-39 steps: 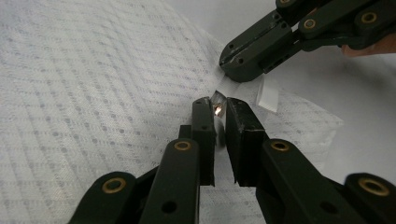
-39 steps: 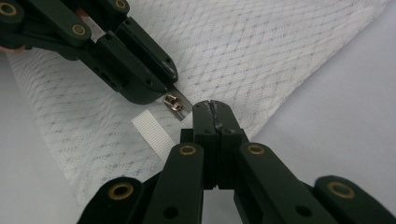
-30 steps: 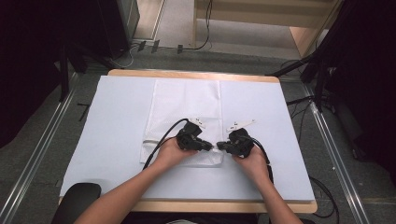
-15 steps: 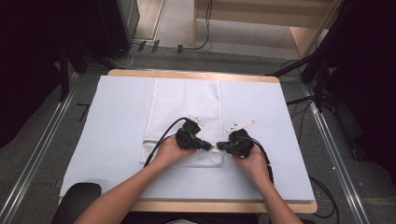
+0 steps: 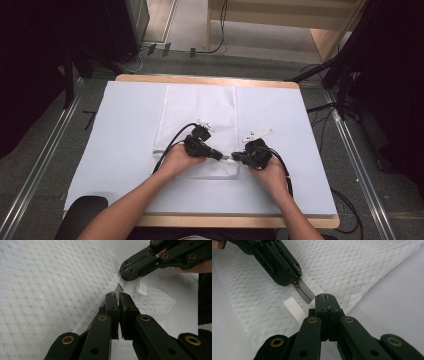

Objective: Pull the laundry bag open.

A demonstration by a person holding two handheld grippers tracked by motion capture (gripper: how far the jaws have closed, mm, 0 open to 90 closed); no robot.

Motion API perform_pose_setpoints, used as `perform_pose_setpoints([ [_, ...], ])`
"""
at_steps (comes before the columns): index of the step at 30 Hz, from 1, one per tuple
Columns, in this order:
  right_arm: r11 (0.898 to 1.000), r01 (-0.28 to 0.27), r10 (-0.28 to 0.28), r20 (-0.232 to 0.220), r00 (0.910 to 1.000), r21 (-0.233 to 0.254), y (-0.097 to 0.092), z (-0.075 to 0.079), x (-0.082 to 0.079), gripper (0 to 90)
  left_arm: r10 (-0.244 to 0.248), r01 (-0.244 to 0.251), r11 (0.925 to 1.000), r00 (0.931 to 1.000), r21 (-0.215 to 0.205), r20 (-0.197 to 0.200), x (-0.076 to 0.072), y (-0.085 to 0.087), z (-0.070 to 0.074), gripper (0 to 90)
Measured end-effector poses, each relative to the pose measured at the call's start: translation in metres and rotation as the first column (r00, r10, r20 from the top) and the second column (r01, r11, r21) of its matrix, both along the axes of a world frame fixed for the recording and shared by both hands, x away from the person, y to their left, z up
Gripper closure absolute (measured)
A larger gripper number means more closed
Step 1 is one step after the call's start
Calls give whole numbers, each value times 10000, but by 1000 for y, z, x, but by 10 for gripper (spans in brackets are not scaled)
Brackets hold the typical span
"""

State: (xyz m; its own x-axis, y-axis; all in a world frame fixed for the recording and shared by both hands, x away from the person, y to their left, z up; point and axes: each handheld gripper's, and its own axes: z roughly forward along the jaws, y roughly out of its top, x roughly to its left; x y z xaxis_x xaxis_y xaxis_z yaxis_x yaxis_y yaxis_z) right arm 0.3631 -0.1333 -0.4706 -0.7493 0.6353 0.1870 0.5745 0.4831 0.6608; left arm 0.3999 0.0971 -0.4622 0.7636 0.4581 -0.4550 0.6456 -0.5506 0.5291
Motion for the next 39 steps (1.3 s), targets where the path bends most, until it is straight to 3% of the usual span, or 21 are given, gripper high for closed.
perform_pose_setpoints([
  [27, 9999, -96, 95, 94, 9999, 106, -1, -1, 0, 900, 269, -276, 9996, 9966, -86, -779, 8, 30, 9, 878],
  [39, 9998, -204, 205, 132, 9997, -35, -1, 0, 0, 900, 397, -402, 9992, 9960, -52, -802, 10, 47, 13, 878],
])
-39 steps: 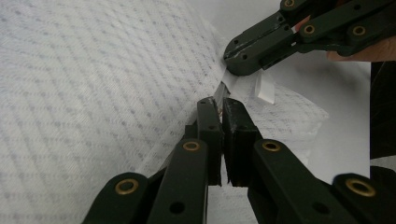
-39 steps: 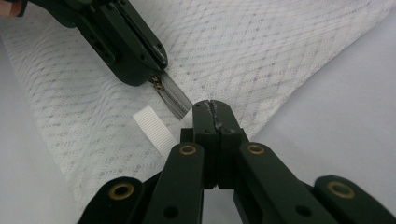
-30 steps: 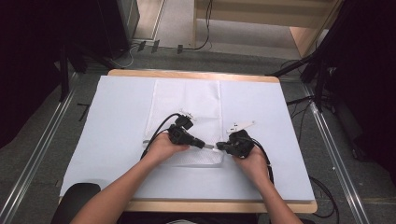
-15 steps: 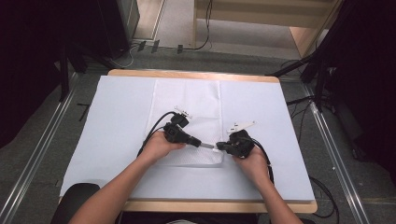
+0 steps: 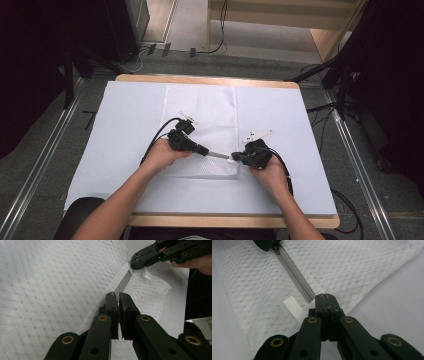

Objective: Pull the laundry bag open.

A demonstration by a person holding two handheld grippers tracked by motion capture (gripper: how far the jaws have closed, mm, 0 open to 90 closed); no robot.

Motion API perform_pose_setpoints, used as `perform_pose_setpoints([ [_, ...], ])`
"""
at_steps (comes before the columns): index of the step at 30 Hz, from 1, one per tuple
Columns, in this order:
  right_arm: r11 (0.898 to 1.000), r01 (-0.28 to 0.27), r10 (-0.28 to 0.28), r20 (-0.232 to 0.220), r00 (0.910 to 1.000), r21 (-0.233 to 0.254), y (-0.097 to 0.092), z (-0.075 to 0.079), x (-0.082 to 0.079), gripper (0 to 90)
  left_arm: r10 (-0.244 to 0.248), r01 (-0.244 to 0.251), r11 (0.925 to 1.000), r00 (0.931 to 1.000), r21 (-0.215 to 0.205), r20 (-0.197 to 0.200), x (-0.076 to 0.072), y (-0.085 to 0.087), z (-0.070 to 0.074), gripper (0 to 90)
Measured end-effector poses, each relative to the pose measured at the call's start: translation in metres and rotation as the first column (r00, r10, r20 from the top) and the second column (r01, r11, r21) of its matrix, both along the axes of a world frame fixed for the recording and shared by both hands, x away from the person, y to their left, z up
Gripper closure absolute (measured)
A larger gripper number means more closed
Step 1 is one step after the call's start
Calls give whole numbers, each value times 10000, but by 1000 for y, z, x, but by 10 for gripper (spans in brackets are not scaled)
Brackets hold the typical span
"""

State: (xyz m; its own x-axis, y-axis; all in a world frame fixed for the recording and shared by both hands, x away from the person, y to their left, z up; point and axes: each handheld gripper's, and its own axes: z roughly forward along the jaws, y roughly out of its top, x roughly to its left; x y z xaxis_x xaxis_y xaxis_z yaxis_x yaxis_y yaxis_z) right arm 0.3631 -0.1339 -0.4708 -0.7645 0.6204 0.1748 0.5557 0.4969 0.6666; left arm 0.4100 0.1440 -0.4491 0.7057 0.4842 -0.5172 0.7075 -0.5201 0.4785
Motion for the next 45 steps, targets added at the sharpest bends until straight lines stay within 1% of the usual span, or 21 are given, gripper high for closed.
perform_pose_setpoints([
  [7, 10000, -48, 49, -90, 9999, 59, -1, 0, 2, 900, 91, -91, 10000, 10000, 14, 31, 0, 10, 2, 878],
  [9, 10000, -45, 46, -111, 9999, 73, -1, 0, 2, 900, 222, -223, 9998, 9997, -14, -54, 0, 14, 2, 878],
  [15, 9998, -129, 131, -130, 9998, 135, -2, -1, 3, 900, 278, -278, 9996, 9995, -13, -121, -1, 23, 3, 878],
  [21, 9997, -153, 157, -185, 9997, 189, -2, -1, 3, 900, 592, -592, 9982, 9982, -16, -100, -2, 36, 4, 877],
  [26, 9996, -209, 213, -212, 9995, 191, -3, -1, 4, 900, 563, -562, 9984, 9983, 30, -157, -4, 43, 4, 877],
  [27, 9996, -216, 221, -236, 9995, 202, -3, -1, 4, 900, 618, -618, 9981, 9979, 11, -192, -5, 43, 4, 877],
  [28, 9995, -229, 234, -241, 9994, 215, -3, -1, 4, 900, 563, -563, 9984, 9982, 1, -203, -5, 44, 4, 877],
  [31, 9994, -281, 287, -252, 9993, 215, -3, -1, 5, 900, 625, -622, 9980, 9977, 123, -256, -6, 47, 3, 877],
  [32, 9994, -288, 293, -250, 9993, 210, -3, -1, 5, 900, 665, -660, 9976, 9975, 190, -259, -6, 49, 3, 878],
  [37, 9992, -345, 352, -278, 9990, 222, -3, -1, 6, 900, 942, -939, 9955, 9952, 138, -279, -8, 59, 5, 878],
  [38, 9992, -367, 372, -307, 9988, 178, -3, 0, 6, 900, 955, -950, 9953, 9951, 195, -268, -9, 62, 6, 878],
  [42, 9989, -466, 466, -285, 9985, 5, -1, 1, 7, 900, 1163, -1160, 9931, 9930, 146, -221, -12, 71, 9, 878],
  [45, 9985, -534, 536, -351, 9979, 67, -2, 1, 9, 900, 1303, -1300, 9913, 9914, 187, -140, -15, 77, 13, 878],
])
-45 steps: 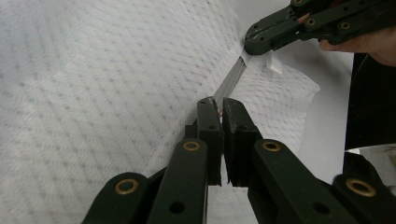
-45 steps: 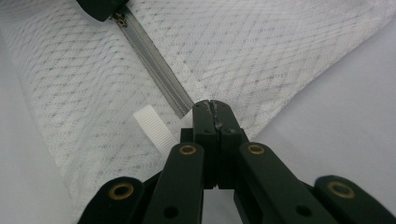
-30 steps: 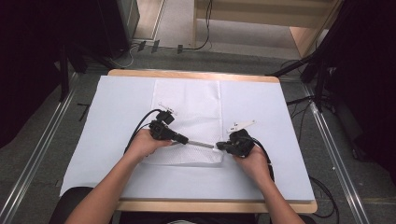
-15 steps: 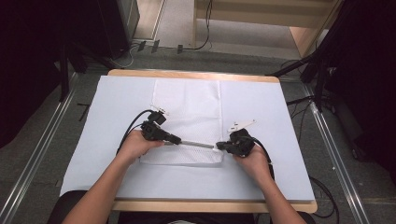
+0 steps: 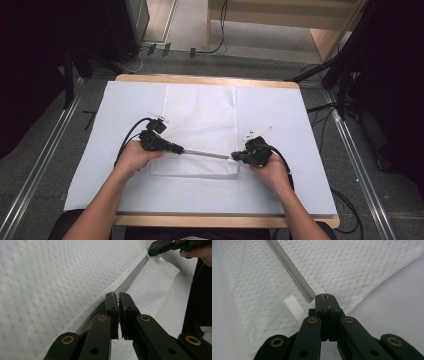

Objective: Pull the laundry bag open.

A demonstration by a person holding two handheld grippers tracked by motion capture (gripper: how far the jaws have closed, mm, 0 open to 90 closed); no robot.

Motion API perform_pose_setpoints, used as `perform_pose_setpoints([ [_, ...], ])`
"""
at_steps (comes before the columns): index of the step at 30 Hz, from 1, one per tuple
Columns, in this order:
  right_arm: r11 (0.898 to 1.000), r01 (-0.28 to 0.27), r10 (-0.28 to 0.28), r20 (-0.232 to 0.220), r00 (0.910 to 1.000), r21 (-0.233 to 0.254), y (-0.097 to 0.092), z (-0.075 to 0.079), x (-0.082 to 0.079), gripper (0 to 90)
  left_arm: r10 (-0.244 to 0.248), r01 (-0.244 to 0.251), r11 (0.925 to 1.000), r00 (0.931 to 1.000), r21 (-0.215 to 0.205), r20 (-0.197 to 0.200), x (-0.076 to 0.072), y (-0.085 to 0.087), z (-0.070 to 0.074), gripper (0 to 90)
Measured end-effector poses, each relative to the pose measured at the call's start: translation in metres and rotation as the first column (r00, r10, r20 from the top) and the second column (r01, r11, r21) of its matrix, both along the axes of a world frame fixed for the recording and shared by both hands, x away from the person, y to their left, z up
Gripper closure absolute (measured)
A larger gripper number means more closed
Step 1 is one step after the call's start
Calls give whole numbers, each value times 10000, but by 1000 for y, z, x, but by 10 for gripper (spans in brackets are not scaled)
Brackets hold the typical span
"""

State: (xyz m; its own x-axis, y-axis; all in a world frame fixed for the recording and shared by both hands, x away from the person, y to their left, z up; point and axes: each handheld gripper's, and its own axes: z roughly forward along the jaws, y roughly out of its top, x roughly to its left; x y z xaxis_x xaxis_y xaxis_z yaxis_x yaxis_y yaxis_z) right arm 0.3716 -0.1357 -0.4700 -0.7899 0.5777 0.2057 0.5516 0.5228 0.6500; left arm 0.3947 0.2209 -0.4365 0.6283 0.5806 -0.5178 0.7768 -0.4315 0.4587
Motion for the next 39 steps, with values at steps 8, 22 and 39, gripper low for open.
perform_pose_setpoints([
  [8, 9999, -96, 96, -96, 9999, -41, 0, 1, 1, 900, 80, -82, 9999, 9998, 138, 168, -6, 10, 8, 877],
  [22, 9999, -132, 132, -103, 9999, -2, 0, 0, 2, 900, 725, -736, 9969, 9967, 273, 374, -24, 59, 13, 876],
  [39, 9998, -187, 187, -68, 9998, 8, 1, 0, 3, 900, 1436, -1440, 9894, 9894, 167, 223, -29, 92, 5, 873],
])
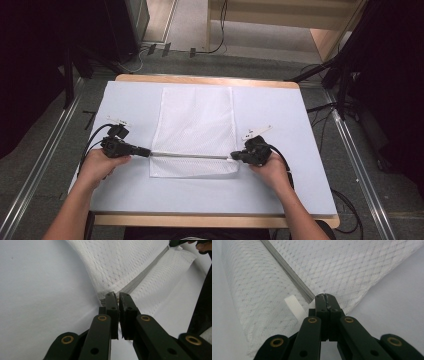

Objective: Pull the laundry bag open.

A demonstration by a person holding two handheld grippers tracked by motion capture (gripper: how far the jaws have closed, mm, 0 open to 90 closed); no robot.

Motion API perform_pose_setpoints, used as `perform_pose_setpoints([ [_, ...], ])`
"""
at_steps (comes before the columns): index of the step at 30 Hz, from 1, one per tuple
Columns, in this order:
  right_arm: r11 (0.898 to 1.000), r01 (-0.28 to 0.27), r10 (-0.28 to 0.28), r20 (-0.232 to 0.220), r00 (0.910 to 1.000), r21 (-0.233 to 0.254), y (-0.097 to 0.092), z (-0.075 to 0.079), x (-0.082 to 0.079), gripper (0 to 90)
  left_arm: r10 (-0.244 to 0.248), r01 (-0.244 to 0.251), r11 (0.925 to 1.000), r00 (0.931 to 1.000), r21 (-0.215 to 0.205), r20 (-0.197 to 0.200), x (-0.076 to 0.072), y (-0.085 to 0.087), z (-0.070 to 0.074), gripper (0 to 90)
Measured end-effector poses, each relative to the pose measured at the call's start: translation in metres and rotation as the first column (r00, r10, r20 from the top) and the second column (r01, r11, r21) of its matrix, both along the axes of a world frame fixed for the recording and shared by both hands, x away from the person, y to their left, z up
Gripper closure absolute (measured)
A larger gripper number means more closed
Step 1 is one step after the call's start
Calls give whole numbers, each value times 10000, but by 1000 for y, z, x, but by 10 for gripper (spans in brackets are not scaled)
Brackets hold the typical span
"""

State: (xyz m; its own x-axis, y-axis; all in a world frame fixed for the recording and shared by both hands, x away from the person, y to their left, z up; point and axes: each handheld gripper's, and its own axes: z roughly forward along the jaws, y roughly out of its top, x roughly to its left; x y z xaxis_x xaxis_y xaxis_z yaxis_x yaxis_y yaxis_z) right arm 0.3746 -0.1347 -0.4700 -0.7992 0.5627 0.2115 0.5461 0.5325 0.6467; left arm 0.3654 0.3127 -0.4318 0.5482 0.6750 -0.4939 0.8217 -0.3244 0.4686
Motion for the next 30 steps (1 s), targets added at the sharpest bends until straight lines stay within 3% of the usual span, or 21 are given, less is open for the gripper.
perform_pose_setpoints([
  [4, 10000, 1, 0, -229, 9997, 74, 0, 0, 2, 900, -80, 77, 9999, 9996, 104, 277, 0, -2, 2, 869],
  [18, 9997, 223, -227, -310, 9993, -123, 2, 3, 0, 900, 70, -78, 9994, 9997, 326, 249, 5, -4, -3, 865],
  [20, 9997, 240, -243, -350, 9991, -75, 2, 3, 0, 880, 142, -146, 9997, 9996, 178, 248, 6, -3, -4, 849],
  [22, 9997, 255, -255, -453, 9986, -2, 2, 3, 0, 841, 169, -167, 9998, 9993, -76, 324, 6, 1, -3, 785],
  [24, 9992, 336, -325, -514, 9981, 210, 1, 6, 0, 820, 186, -183, 9998, 9980, -48, 605, 7, 3, -3, 710],
  [30, 9964, 673, -667, -129, 9977, 521, -5, 13, 1, 745, 505, -501, 9987, 9920, -64, 1156, 10, 7, -1, 536],
])
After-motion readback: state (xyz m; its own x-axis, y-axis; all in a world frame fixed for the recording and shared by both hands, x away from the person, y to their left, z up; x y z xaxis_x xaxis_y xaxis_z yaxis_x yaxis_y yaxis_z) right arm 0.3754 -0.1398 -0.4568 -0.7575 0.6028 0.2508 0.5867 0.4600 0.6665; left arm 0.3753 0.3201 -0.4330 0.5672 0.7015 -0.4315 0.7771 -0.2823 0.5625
